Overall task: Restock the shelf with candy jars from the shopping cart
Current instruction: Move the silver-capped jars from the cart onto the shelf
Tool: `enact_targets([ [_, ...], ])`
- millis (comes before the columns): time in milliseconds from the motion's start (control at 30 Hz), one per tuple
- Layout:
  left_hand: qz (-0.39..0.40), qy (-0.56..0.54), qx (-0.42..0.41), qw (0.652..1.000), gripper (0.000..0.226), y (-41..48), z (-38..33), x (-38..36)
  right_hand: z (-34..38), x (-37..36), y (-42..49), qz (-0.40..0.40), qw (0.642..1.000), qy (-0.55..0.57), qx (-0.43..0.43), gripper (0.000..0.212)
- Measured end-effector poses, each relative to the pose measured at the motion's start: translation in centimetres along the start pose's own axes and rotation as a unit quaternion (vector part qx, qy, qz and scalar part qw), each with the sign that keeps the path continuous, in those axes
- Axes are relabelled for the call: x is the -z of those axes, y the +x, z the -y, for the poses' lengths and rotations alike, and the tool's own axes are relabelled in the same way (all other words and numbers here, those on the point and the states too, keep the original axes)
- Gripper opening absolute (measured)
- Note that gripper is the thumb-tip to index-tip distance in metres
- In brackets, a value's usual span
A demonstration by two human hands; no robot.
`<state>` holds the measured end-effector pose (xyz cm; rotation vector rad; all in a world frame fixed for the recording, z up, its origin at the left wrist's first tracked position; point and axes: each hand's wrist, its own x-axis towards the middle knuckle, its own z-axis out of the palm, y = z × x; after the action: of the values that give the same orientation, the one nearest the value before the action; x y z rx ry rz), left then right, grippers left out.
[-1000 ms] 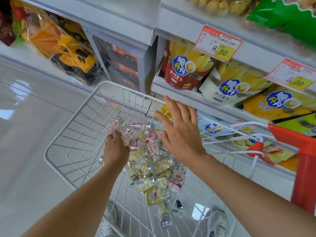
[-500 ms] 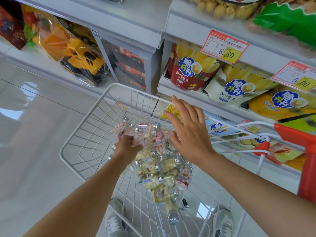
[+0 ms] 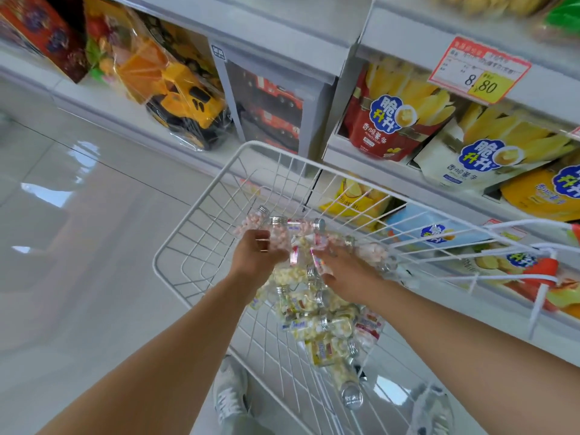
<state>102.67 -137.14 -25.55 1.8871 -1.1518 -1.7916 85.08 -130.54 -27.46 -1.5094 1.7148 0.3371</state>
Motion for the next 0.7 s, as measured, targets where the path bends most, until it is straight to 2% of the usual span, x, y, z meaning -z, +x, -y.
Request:
enact_targets([
  [67, -0.007, 0.018, -0.009, 1.000, 0.049, 0.3, 0.1, 0.0, 0.1, -1.3, 1.0, 0.002, 0.998, 0.050, -0.027, 0.057],
  [267, -0.016, 0.042, -0.025, 0.999, 0.054, 0.7, 0.4, 0.1, 1.5, -3.6, 1.9, -0.094, 0.987, 0.117, -0.055, 0.044],
  [467, -0.017, 0.046, -0.018, 0.999, 0.053, 0.6, 0.5, 0.2, 1.3, -3.0, 1.7, -0.132, 0.968, 0.208, -0.050, 0.046],
  [567, -0.021, 0.042, -0.016, 0.999, 0.053, 0.3, 0.3, 0.2, 0.8, -1.8, 1.3, -0.158, 0.941, 0.300, -0.011, 0.057],
  [700, -0.033, 0.030, -0.006, 0.999, 0.056, -0.8, -1.1, 0.2, 0.2, 0.7, -0.4, -0.113, 0.905, 0.411, -0.010, 0.047],
])
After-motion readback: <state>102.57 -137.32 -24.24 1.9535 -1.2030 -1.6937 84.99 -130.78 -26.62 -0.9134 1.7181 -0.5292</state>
